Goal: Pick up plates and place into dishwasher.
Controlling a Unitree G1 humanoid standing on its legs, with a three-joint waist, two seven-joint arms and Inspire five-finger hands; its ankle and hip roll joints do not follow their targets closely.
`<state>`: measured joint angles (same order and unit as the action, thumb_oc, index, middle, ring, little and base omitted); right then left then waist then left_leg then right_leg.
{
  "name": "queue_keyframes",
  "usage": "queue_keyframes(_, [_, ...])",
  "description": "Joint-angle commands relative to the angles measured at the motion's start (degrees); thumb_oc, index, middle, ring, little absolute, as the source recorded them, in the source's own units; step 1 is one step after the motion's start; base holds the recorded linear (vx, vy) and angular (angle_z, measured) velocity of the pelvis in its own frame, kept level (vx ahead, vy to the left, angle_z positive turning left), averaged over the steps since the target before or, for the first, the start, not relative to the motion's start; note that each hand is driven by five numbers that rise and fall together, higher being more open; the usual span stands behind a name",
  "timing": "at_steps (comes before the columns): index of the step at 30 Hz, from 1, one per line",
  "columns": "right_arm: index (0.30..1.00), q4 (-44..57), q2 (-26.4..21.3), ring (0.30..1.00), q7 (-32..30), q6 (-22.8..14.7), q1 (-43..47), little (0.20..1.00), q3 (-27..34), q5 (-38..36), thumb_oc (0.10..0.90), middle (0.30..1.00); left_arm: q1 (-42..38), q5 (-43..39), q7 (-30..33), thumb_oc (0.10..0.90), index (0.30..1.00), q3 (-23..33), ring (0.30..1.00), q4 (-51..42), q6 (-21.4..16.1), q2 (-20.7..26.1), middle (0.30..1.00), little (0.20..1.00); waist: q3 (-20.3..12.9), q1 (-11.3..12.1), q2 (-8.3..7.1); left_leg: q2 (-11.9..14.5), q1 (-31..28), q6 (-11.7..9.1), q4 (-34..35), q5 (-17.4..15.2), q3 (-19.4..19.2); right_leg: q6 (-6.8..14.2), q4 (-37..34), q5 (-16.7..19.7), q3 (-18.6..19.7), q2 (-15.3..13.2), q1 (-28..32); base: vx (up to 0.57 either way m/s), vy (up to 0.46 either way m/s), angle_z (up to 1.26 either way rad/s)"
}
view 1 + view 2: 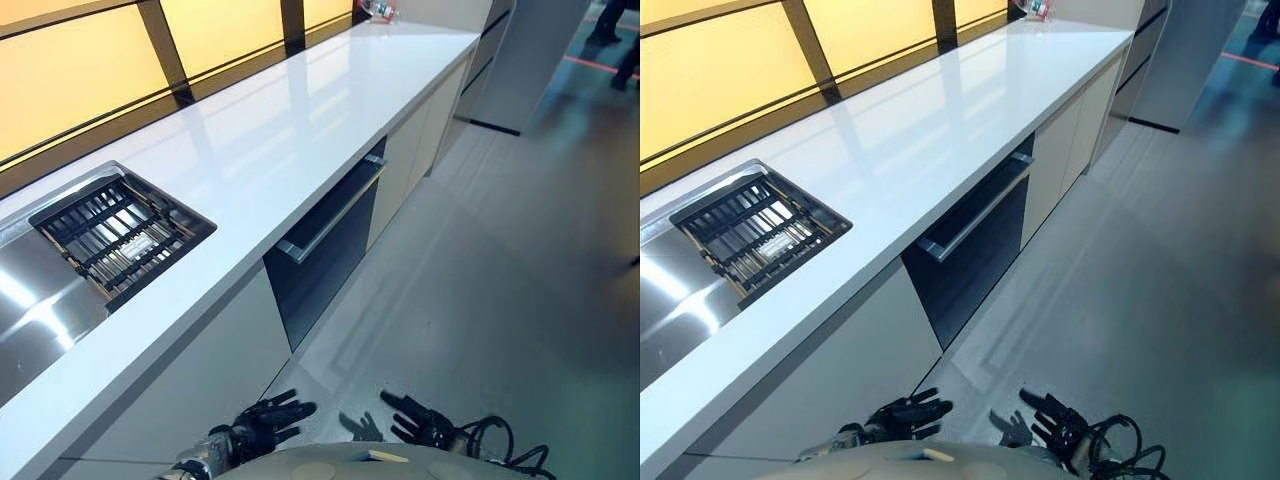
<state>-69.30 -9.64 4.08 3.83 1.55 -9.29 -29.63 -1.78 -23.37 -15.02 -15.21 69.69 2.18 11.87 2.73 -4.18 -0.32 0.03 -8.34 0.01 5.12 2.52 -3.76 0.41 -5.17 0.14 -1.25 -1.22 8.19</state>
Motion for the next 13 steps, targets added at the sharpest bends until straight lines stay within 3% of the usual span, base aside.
queue_keyframes(1, [0.900, 2.09, -0.42, 0.900, -0.59, -1.46, 1.72, 0.900, -1.88, 9.49, 0.800, 0.900, -1.48, 11.79, 3.90, 0.800, 0.900, 0.09, 0.900, 3.14, -3.29, -1.72, 0.900, 0.900, 1.57, 0.99, 0.27, -0.97, 0.59, 0.70, -0.82, -2.88, 1.63, 3.37, 2.29, 2.29, -2.13, -0.50, -2.22, -0.02, 0.013, 0.07])
queue_keyframes(6, [0.900, 2.53, -1.94, 0.900, 3.49, -0.41, 0.59, 0.900, -6.15, 19.65, 0.800, 0.900, -1.20, 16.83, 8.82, 0.800, 0.900, -0.77, 0.900, 3.48, -0.88, 0.41, 0.900, 0.900, 2.52, 0.88, 0.01, -1.12, 1.02, 0.82, -1.42, -2.91, 1.84, 3.35, 3.05, 1.77, -2.16, -0.54, -2.59, -0.03, 0.013, 0.04])
queue_keyframes(9, [0.900, 0.56, -1.92, 0.900, 3.99, -0.45, 0.95, 0.900, -7.19, 23.28, 0.800, 0.900, -2.00, 11.98, 11.42, 0.800, 0.900, 0.49, 0.900, 4.09, 1.04, 0.23, 0.900, 0.900, 2.71, 1.19, -0.15, -1.19, 0.92, 0.88, -1.44, -2.97, 2.15, 3.25, 3.04, 1.60, -2.39, -0.53, -2.40, -0.01, 0.003, 0.01])
queue_keyframes(13, [0.900, -1.23, -1.22, 0.900, 1.89, 0.25, 1.02, 0.900, -7.66, 26.37, 0.800, 0.900, -2.24, 8.76, 16.74, 0.800, 0.900, 3.34, 0.900, 4.16, -0.75, -1.47, 0.900, 0.900, 2.52, 1.92, -0.55, -1.31, 0.63, 0.85, -1.40, -3.12, 2.52, 3.11, 2.67, 1.46, -2.96, -0.62, -1.69, 0.00, 0.000, 0.00])
